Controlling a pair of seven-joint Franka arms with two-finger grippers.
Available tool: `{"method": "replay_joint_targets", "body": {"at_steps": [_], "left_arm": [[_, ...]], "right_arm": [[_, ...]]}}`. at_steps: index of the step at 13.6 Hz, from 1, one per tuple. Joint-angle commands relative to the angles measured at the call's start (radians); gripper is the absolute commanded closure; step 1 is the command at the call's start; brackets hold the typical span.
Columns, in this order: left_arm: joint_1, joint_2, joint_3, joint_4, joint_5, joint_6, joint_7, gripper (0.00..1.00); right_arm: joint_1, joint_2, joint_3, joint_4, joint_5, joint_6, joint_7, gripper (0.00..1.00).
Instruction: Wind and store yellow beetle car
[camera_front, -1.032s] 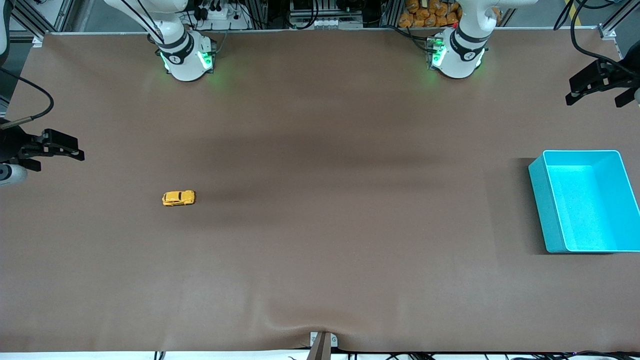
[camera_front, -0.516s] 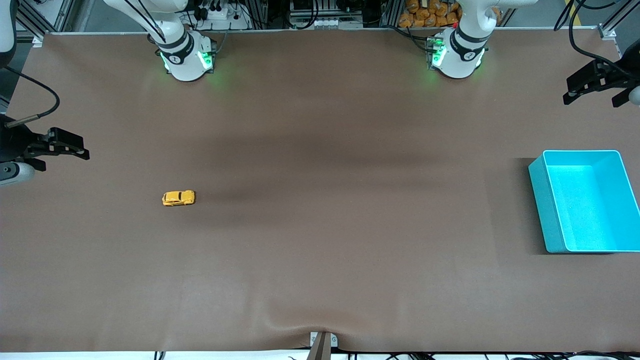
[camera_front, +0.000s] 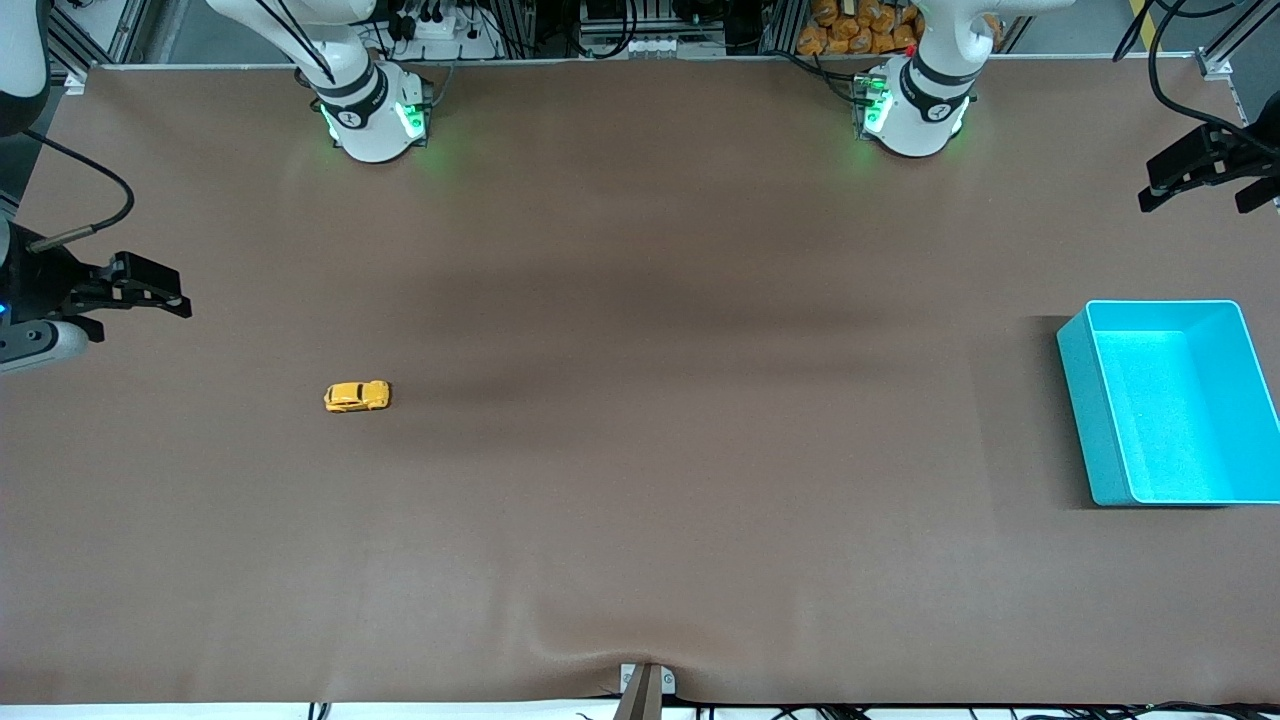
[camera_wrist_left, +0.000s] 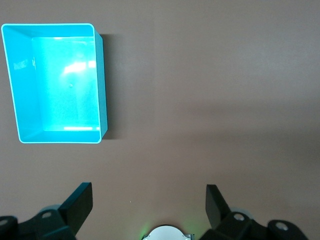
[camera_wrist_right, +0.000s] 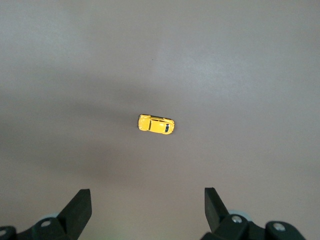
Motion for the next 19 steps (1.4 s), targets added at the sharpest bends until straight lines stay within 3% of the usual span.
{"method": "replay_joint_targets", "body": {"at_steps": [1, 9, 11, 13, 14, 16, 19], "left_arm": [[0.011, 0.001, -0.011, -0.004, 0.021, -0.011, -0.014, 0.0], [-0.003, 0.024, -0.041, -0.005, 0.016, -0.008, -0.011, 0.0], [-0.004, 0.025, -0.06, -0.006, 0.013, 0.026, -0.013, 0.0], [-0.003, 0.034, -0.089, -0.009, 0.01, 0.041, -0.016, 0.0], [-0.001, 0.033, -0.093, -0.011, 0.01, 0.04, -0.016, 0.0], [0.005, 0.027, -0.093, -0.009, 0.008, 0.04, -0.016, 0.0], [0.005, 0.019, -0.095, -0.021, 0.008, 0.04, -0.022, 0.0]], "right_arm": [[0.0, -0.013, 0.0, 0.0, -0.003, -0.032, 0.12, 0.0], [-0.016, -0.076, -0.011, -0.029, -0.024, -0.064, 0.187, 0.0], [-0.029, -0.146, -0.017, -0.125, -0.023, -0.029, 0.185, 0.0], [-0.033, -0.255, -0.019, -0.296, -0.024, 0.091, 0.172, 0.0], [-0.035, -0.263, -0.022, -0.316, -0.03, 0.098, 0.173, 0.0], [0.014, -0.262, -0.101, -0.316, -0.031, 0.098, 0.171, 0.0], [0.065, -0.253, -0.132, -0.302, -0.027, 0.112, 0.171, 0.0]]}}
